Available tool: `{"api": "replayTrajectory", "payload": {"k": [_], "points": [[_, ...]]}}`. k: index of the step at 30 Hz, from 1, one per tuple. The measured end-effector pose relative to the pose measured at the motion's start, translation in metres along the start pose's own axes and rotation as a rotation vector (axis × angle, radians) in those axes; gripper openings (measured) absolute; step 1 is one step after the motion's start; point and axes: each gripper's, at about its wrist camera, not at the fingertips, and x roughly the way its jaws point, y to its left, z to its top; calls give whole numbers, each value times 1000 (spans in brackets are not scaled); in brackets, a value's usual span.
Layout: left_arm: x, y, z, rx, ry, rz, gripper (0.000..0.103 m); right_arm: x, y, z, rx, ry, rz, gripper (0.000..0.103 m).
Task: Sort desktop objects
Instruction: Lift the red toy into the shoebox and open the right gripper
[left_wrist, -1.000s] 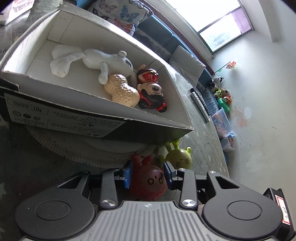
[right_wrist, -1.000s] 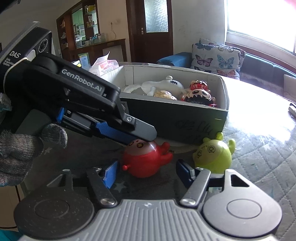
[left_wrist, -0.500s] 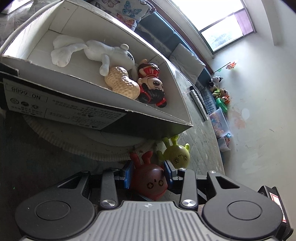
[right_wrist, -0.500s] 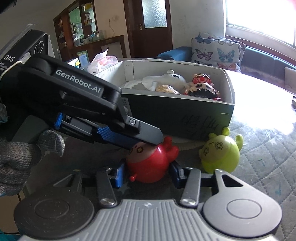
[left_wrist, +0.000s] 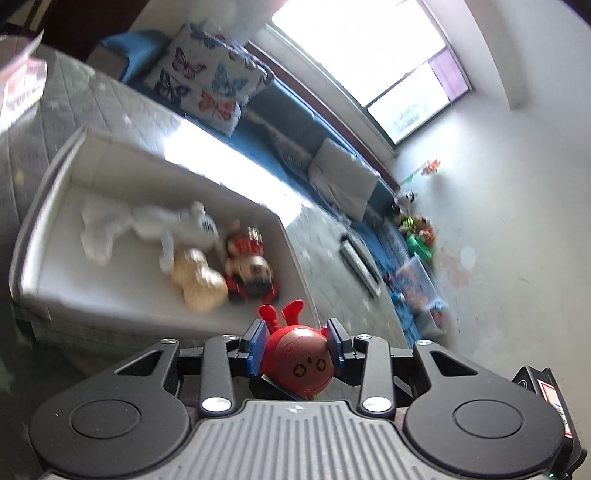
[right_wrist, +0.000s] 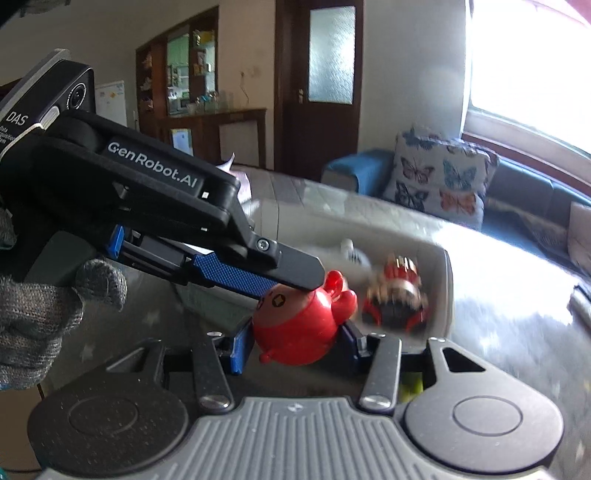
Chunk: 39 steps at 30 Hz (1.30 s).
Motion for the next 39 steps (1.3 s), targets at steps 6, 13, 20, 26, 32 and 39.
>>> {"api": "replayTrajectory", "payload": {"k": [6,13,20,26,32,39], "points": [[13,14,38,-12,-29,47,38,40,-11,33,-15,22,35,49],[31,55,63,-78,-23,92,38,96,-22,49,26,99,106,49],[43,82,71,-105,-1,161,38,137,-28,51,56,184,175,49],[52,93,70,-111,20,191,38,157,-29,51,52,255,189,49],[58,94,68,-95,34,203,38,166,-24,49,34,298,174,50],[57,91,67,-88,33,210,38,160,-22,50,38,281,166,50]]}}
